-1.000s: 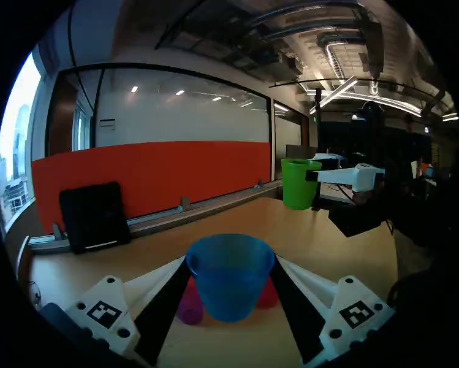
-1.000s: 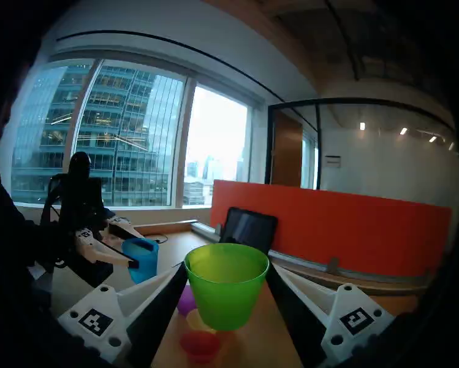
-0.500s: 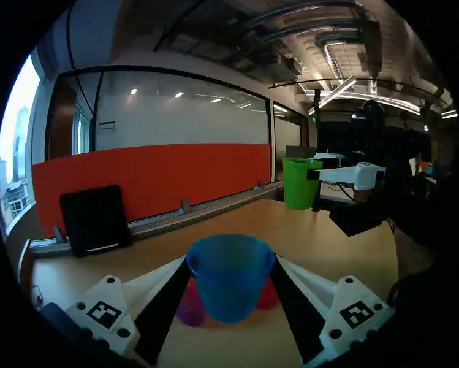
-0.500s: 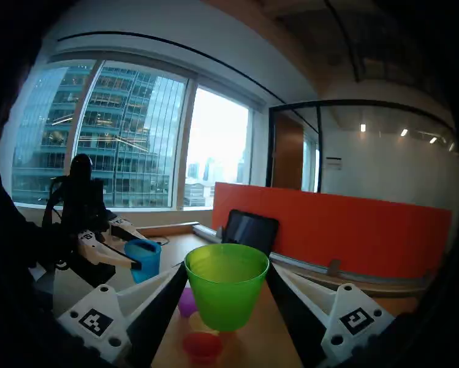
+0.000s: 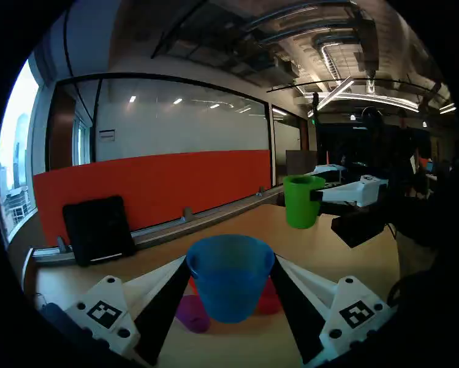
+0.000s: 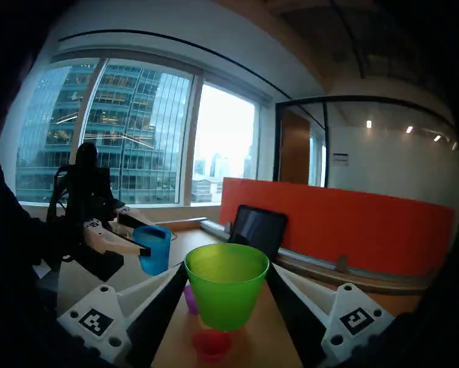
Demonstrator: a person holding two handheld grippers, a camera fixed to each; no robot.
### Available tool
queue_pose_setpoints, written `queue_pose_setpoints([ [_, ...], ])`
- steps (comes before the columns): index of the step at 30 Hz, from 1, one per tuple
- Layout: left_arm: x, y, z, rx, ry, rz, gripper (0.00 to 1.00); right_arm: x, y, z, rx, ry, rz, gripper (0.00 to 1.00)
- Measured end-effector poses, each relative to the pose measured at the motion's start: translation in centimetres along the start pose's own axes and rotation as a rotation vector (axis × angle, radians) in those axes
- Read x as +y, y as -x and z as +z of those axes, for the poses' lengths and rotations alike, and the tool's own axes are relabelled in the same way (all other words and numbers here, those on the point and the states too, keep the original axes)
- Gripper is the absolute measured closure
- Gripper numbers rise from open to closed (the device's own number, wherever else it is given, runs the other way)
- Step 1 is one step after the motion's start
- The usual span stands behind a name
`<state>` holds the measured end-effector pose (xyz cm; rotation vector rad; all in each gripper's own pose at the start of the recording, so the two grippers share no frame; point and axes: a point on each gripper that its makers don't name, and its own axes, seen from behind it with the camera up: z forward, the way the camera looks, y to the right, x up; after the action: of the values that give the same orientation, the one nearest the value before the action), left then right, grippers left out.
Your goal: Pour water
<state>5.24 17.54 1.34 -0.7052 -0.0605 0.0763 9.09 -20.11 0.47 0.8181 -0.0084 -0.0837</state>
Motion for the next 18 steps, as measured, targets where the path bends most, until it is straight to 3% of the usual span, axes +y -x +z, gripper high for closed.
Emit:
queue_pose_setpoints([
  [11, -0.6, -2.3, -0.3, 0.025, -0.019, 0.056, 0.13, -2.0, 1.7, 0.7, -0.014, -0.055, 0.035, 0.07],
  [18, -0.7, -3.9, -0.4, 0.040, -0.038, 0.136, 0.13, -3.5, 3.1, 1.3, -0.027, -0.094, 0.042, 0.07],
])
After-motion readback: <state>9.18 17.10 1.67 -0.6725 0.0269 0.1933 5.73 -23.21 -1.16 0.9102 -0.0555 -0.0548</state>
